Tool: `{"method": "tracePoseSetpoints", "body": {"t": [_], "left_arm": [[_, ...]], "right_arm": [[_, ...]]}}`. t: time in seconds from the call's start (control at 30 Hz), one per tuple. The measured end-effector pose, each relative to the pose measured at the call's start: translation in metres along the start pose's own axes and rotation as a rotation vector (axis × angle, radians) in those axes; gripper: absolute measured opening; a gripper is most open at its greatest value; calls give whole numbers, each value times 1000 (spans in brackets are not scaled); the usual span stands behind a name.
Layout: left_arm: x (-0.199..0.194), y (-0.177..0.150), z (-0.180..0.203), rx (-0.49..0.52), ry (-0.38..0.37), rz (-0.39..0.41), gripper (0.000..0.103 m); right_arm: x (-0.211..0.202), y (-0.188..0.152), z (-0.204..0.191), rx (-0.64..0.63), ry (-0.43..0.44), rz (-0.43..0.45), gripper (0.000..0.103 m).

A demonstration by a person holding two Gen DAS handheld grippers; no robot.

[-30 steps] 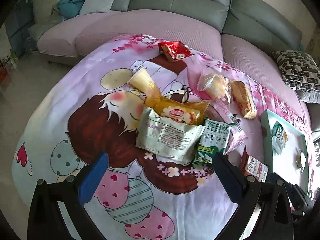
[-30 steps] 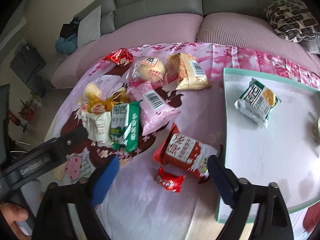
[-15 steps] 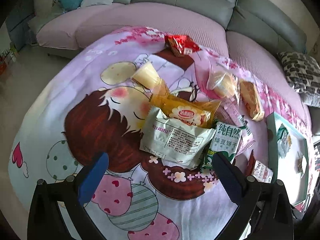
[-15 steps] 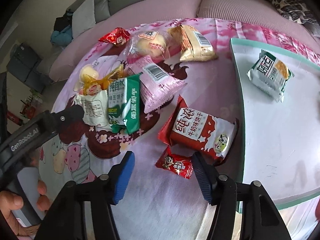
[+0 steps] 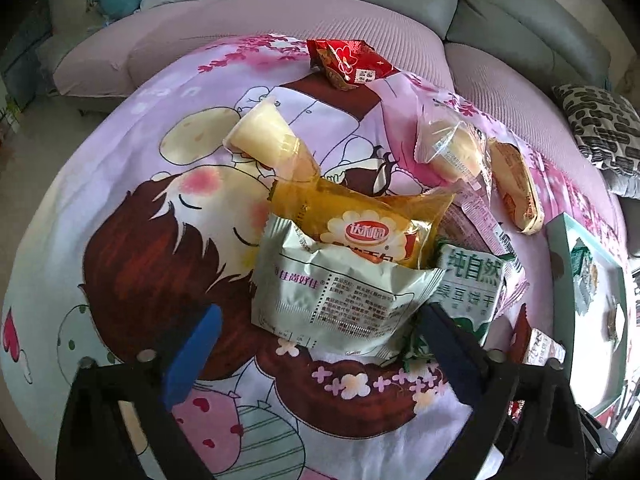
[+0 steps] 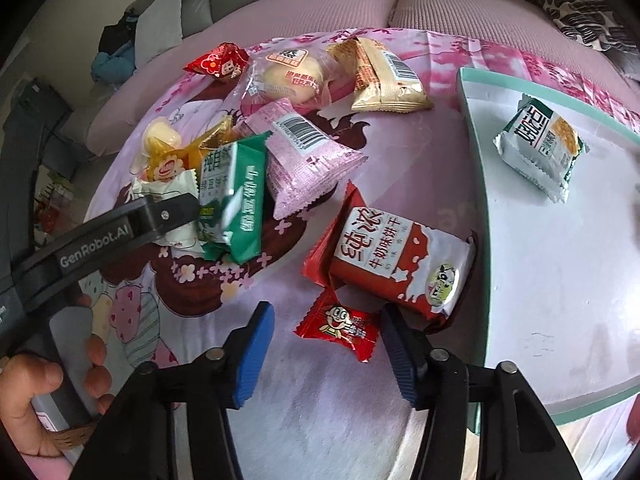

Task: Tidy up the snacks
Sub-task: 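Grasp the small red candy packet with the right tool while the left tool grasps the white snack pack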

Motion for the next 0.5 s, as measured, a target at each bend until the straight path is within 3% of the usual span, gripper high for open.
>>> {"method": "tracePoseSetpoints", "body": {"t": [0.03, 0.23, 0.5], "left_arm": [[1, 0, 0, -3, -6, -5, 83], [5, 0, 5, 28, 0, -22, 73], [2, -4, -1, 8, -20, -23, 60]], "right_arm": [[1, 0, 0, 2, -4, 1, 51], [-2, 2, 7, 22, -2, 9, 38], [-9, 3, 9, 38, 34, 16, 34]]}}
Point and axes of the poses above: each gripper's, at about its wrist camera, not at the fingertips, and x roughly the way its jaws point, z to its right, y to its top, the point moved 3 cm from there along x, roughly the way its jaws point, and after that the axes turned 6 degrees about x, right-handed, at the moved point
